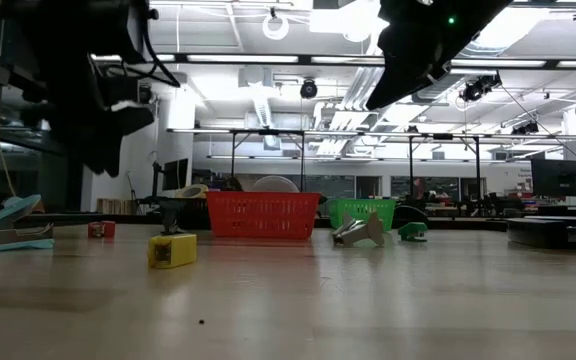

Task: Pick and place Stapler, Stapler remover, tape
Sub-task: Put the black staple remover into the green basket

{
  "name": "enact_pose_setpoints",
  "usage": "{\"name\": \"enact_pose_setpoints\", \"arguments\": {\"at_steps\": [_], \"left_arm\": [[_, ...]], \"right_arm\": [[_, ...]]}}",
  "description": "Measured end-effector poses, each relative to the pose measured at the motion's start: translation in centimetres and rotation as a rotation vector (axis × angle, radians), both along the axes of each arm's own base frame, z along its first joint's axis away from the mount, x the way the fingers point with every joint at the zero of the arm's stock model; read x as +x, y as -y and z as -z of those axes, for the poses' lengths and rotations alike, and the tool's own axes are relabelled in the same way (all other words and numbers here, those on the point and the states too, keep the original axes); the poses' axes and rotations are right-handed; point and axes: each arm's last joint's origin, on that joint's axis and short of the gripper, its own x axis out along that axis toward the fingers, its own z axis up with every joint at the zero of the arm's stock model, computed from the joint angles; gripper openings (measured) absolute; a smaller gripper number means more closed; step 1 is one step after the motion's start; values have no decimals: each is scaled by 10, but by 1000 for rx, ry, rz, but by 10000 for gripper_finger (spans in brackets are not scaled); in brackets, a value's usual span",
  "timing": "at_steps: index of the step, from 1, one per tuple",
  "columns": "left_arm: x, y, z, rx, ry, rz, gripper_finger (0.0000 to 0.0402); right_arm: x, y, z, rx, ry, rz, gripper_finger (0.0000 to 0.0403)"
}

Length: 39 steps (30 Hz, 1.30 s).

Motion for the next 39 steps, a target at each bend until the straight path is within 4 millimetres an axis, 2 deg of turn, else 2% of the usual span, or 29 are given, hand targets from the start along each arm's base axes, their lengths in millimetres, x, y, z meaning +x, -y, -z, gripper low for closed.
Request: {"name": "enact_pose_setpoints", "arguments": {"at_steps": [5, 16, 24, 39], "left_arm": [[4, 1, 16, -48, 67, 5, 131], [20, 2, 17, -62, 231, 21, 131], [31, 4, 30, -106, 202, 50, 131], [47, 4, 47, -77, 212, 45, 139]], "right_arm": [[0, 0, 0, 7, 4, 2, 209], [0, 0, 0, 13, 7, 3, 209], [0, 0, 0, 14, 4, 2, 209], [-1, 0, 2, 30, -12, -4, 209]]}}
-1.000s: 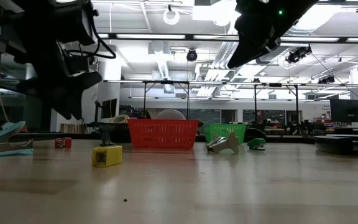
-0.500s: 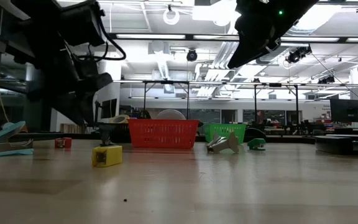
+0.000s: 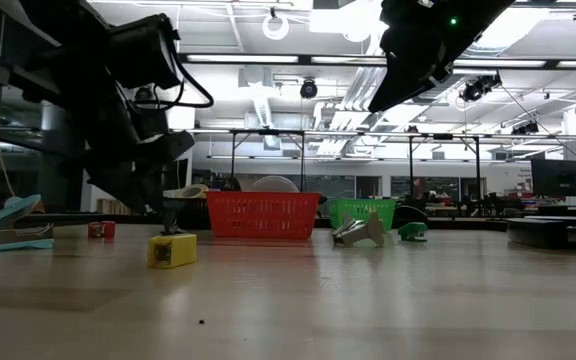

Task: Pick and place Stapler, Stapler remover, tape
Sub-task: Put the black staple remover into the green basket

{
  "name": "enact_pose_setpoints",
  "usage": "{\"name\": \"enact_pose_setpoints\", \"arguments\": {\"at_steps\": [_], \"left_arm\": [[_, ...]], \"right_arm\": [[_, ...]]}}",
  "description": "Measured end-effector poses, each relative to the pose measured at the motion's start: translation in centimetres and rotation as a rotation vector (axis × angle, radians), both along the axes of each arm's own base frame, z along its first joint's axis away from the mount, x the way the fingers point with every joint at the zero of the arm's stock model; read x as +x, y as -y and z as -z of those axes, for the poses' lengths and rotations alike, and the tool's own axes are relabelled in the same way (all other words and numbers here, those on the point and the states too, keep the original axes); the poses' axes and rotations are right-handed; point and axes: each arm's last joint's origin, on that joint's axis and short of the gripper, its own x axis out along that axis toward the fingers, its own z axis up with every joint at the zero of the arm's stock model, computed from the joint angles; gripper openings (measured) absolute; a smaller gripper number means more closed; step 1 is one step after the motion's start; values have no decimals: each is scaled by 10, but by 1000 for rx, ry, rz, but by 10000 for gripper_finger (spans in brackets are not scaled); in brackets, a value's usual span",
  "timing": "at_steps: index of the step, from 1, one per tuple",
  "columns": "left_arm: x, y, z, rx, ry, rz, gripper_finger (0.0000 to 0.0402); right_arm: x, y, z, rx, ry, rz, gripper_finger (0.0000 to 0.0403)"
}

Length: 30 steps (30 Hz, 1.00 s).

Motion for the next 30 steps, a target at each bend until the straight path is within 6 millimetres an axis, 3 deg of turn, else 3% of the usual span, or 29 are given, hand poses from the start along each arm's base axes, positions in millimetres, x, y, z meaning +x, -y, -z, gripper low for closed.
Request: {"name": "enact_pose_setpoints", "arguments": {"at_steps": [12, 19, 30], "left_arm": [[9, 0, 2, 3, 67, 6, 267], [13, 0, 4, 36, 77, 10, 269], [22, -4, 24, 69, 47, -31, 251]], "right_arm": [[0, 0, 0, 16, 11, 6, 209], [0, 0, 0, 21, 16, 10, 209], [0, 0, 0, 25, 19, 15, 209]]}}
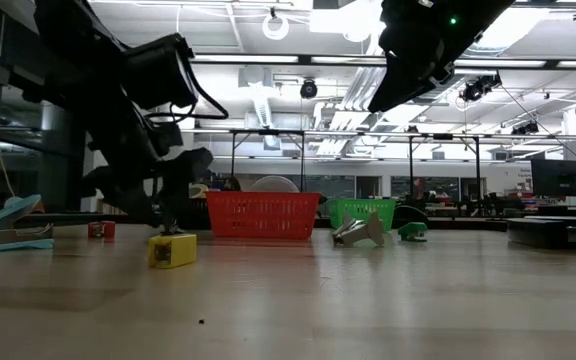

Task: Pick and place Stapler, Stapler remover, tape
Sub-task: Put the black staple remover into the green basket

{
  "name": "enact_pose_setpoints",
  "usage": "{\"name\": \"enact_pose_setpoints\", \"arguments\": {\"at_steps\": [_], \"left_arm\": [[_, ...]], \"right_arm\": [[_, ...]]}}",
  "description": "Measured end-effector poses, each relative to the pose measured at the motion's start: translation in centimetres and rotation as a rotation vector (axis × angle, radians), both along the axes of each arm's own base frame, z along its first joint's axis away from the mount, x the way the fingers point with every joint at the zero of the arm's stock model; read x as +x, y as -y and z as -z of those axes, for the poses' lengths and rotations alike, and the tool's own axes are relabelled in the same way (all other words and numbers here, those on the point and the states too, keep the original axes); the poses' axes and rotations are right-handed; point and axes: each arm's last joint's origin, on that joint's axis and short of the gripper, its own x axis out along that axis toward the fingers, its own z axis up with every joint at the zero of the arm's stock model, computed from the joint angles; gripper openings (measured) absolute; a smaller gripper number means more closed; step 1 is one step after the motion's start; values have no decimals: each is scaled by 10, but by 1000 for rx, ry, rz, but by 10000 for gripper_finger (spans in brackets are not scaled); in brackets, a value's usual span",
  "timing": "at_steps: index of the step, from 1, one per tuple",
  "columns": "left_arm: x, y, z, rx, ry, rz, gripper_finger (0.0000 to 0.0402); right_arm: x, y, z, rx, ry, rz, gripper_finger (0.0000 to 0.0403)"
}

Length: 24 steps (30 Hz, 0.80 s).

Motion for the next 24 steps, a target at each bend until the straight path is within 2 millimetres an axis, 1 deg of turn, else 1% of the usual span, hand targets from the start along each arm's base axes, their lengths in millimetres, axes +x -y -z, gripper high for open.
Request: {"name": "enact_pose_setpoints", "arguments": {"at_steps": [5, 10, 19, 24], "left_arm": [[1, -9, 7, -20, -18, -28, 228], [2, -14, 9, -33, -28, -33, 191], [-2, -13, 10, -34, -76, -20, 103], [-1, -13, 10, -20, -150, 92, 47]], "right_arm": [[0, 0, 0, 2, 2, 2, 209], [0, 0, 0, 3, 0, 3, 209], [0, 0, 1, 8, -4, -1, 209], [0, -1, 1, 26, -12, -29, 208]]}}
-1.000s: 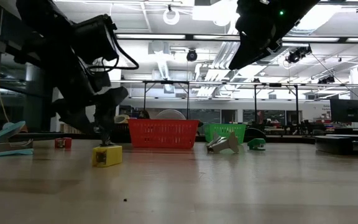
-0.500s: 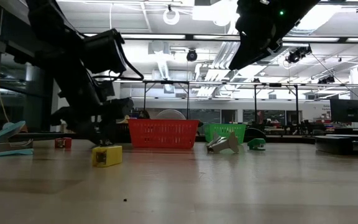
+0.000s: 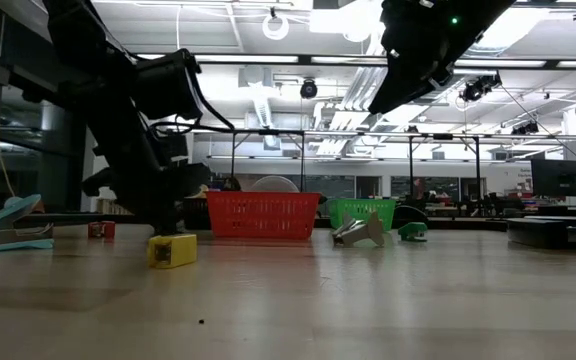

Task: Pick and place Stapler, Stapler remover, tape
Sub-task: Put the black staple remover into the green basket

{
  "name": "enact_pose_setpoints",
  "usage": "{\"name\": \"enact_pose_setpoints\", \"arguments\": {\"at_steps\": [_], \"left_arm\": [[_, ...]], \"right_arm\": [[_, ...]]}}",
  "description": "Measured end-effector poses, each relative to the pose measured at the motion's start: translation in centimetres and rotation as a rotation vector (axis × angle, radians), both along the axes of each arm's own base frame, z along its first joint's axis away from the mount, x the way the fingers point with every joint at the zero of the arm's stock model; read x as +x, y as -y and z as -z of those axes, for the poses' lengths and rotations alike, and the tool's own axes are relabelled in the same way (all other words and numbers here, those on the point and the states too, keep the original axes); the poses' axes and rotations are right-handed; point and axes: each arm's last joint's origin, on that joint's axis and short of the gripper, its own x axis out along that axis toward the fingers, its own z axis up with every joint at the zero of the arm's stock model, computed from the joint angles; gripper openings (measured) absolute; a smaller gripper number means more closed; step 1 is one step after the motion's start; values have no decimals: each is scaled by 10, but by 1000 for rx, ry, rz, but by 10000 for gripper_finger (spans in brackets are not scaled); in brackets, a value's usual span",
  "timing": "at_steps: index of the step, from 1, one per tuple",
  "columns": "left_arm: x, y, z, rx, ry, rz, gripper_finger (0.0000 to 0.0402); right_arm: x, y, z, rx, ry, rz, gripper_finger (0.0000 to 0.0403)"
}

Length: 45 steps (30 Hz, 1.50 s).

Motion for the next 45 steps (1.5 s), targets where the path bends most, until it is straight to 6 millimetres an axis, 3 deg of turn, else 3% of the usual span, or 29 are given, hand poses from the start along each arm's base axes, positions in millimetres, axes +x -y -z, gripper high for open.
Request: {"name": "enact_pose_setpoints", "arguments": {"at_steps": [8, 17, 25, 36, 45], "left_arm": [[3, 1, -6, 12, -64, 157, 37], [-2, 6, -37, -61, -79, 439, 38], [-16, 12, -60, -132, -57, 654, 39], [-1, 15, -81, -58, 174, 889, 40], [11, 18, -95, 5, 354, 997, 41]], "right_arm": [[10, -4, 5, 3, -36, -147, 209], [44, -13, 30, -33, -71, -465, 209], [66, -18, 45, -98, -14, -608, 208], [85, -26, 46, -104, 182, -809, 208], [88, -31, 45, -173, 205, -884, 208]]}}
